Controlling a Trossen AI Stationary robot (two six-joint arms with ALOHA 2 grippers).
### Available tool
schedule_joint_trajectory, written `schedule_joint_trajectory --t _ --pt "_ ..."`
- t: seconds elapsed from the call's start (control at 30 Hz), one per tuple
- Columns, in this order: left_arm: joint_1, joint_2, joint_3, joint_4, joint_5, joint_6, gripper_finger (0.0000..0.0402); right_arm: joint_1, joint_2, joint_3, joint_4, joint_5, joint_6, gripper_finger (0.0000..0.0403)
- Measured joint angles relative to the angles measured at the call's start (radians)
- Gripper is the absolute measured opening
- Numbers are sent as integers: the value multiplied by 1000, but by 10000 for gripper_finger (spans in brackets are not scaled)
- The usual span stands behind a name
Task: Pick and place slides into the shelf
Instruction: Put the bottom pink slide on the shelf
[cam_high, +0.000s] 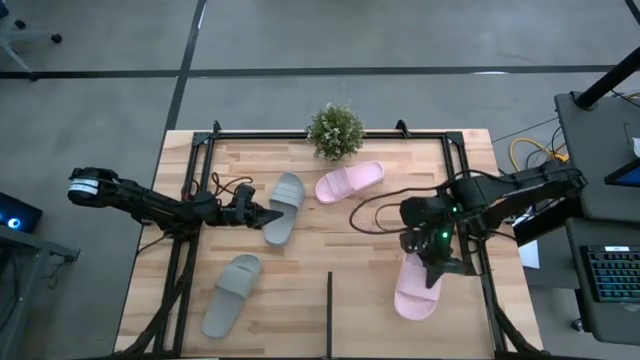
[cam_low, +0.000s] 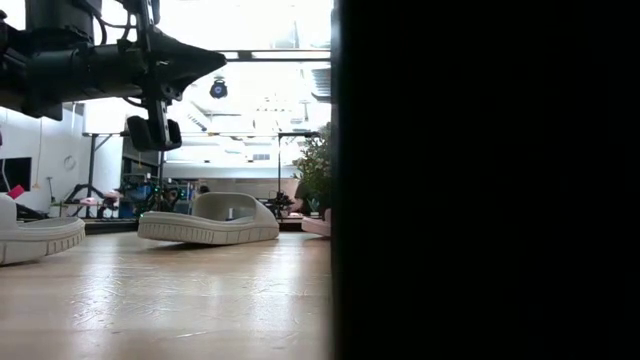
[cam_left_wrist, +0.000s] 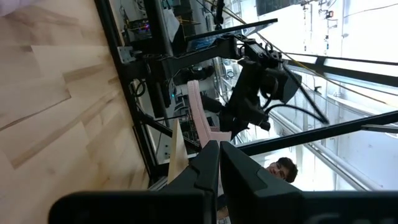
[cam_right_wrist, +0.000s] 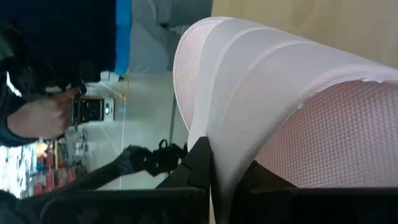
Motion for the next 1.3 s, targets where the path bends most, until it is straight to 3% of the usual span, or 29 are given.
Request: schedule_joint_trajectory --t 0.3,0.6,0.9,1.3 --pt "0 -2 0 0 0 -2 0 77 -12 -42 -2 6 41 8" --pt "0 -3 20 0 -6 -1 0 113 -142 -142 129 28 196 8" --pt "5 -3 20 0 -19 6 0 196 -265 -221 197 103 360 8" --pt "28 -3 19 0 -19 0 0 347 -267 -233 289 216 452 8"
